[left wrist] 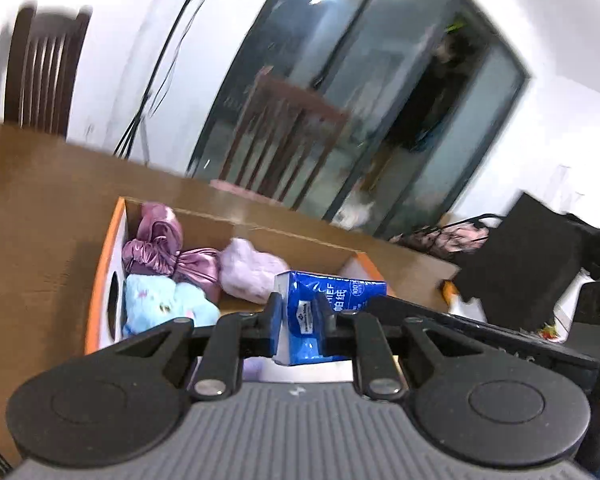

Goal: Organize soft objects
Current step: 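Carry the blue carton with the right gripper into the box and release, then withdraw the right gripper toward the white wedge sponge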

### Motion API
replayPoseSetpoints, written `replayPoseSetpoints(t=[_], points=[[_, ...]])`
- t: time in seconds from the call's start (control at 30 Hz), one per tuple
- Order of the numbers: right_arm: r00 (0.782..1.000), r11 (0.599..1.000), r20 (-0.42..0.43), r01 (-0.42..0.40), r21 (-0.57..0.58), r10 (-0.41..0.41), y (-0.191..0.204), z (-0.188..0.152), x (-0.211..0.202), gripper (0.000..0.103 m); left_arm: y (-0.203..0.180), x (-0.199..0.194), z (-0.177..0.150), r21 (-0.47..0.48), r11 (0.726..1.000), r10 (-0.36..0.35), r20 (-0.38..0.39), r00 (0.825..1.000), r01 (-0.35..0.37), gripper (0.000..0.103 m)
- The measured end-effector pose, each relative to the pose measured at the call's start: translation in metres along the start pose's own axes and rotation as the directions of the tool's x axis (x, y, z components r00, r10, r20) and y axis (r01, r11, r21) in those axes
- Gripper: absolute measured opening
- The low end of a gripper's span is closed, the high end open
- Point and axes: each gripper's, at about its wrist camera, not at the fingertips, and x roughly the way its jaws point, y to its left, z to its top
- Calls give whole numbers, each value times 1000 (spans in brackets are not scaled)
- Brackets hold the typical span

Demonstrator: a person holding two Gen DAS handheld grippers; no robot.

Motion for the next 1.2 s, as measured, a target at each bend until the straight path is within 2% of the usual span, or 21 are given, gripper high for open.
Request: replayPoseSetpoints(t=[0.07, 0.17, 0.2, 0.27, 0.37, 0.43, 0.5, 0.53, 0.7, 0.97, 1.1, 1.2], points=[[998, 999, -57, 28, 30, -27, -18, 13, 32, 17, 12, 33, 9, -32, 999, 38, -52, 998, -39, 17], [987, 994, -156, 50, 95, -35, -41, 18, 70, 17, 21, 68, 7, 22, 993, 120, -127, 985, -118, 17], [982, 995, -184, 55, 79, -40, -43, 17, 81, 16, 23, 77, 4, 51, 988, 150, -155, 976, -144, 17], [968, 996, -243, 71, 48, -57, -43, 14, 100, 17, 28, 89, -2, 64, 986, 167, -211, 963, -156, 22], [954, 994, -278, 108, -22, -110, -37, 7, 116, 22, 32, 88, -3, 56, 985, 174, -213, 961, -165, 27], [952, 996, -293, 84, -13, -84, -36, 0, 117, 30, 28, 81, -1, 76, 978, 204, -186, 961, -193, 33], [954, 998, -295, 59, 1, -56, -39, -1, 117, 30, 22, 69, 4, 96, 975, 214, -156, 964, -201, 42], [955, 998, -291, 59, 3, -56, -38, 0, 115, 30, 20, 63, 6, 97, 975, 214, -150, 965, -201, 43], [974, 999, -220, 51, 10, -48, -30, 19, 79, 30, 5, 18, 20, 140, 966, 228, -79, 970, -216, 45], [994, 989, -58, 89, -114, -96, 8, 49, -26, 40, -28, -78, 20, 218, 943, 240, 71, 968, -250, 62], [994, 983, 14, 114, -146, -113, 24, 49, -76, 47, -45, -116, 10, 247, 930, 250, 121, 961, -273, 70], [992, 981, 57, 120, -154, -112, 35, 41, -104, 52, -56, -142, -8, 261, 915, 264, 185, 947, -307, 77]])
